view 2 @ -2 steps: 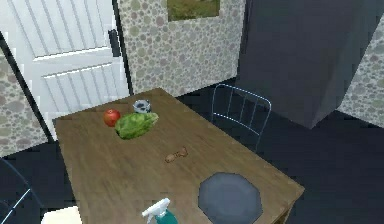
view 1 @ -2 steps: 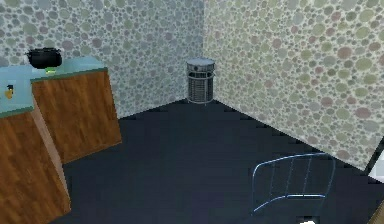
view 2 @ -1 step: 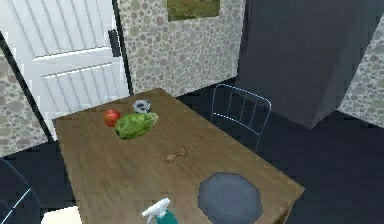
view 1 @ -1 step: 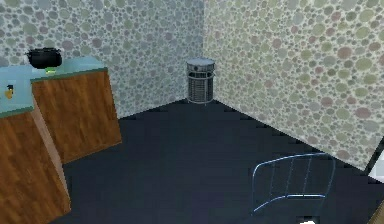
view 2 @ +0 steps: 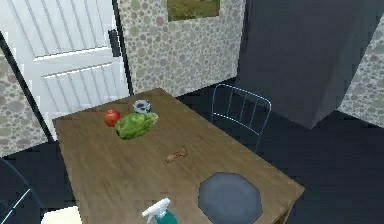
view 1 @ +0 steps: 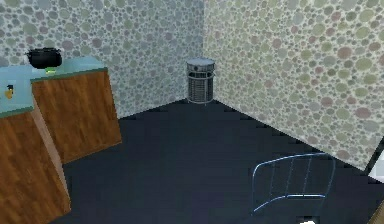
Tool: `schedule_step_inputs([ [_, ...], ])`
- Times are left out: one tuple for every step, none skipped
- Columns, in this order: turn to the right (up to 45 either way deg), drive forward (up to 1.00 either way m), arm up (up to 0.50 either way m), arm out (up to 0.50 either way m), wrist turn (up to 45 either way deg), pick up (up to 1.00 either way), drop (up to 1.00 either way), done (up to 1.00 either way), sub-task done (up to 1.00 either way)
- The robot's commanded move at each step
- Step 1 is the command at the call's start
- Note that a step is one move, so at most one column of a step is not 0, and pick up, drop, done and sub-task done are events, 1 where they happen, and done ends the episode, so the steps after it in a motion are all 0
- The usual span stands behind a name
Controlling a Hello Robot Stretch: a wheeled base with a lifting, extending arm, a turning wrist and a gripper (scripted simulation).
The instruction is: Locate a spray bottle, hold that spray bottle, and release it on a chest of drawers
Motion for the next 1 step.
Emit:
schedule_step_inputs([
  [0.0,0.0,0.4,0.0,0.0,0.0,0.0,0.0,0.0],
])
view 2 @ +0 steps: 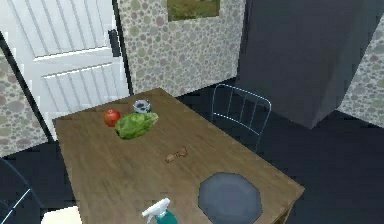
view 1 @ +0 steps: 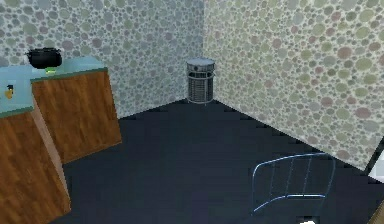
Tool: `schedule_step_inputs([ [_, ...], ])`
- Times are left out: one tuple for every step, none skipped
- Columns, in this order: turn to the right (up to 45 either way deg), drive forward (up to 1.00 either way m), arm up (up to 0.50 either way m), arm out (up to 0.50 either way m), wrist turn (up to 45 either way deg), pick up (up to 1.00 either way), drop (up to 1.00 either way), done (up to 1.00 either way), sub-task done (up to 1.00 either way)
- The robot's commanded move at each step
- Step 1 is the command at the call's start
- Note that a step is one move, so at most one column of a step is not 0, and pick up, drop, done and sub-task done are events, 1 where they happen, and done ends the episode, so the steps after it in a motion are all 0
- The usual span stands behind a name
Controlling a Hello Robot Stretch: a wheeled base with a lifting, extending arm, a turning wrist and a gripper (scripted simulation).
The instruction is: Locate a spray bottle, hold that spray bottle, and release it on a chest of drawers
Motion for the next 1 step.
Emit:
schedule_step_inputs([
  [0.0,0.0,0.1,0.0,0.0,0.0,0.0,0.0,0.0],
])
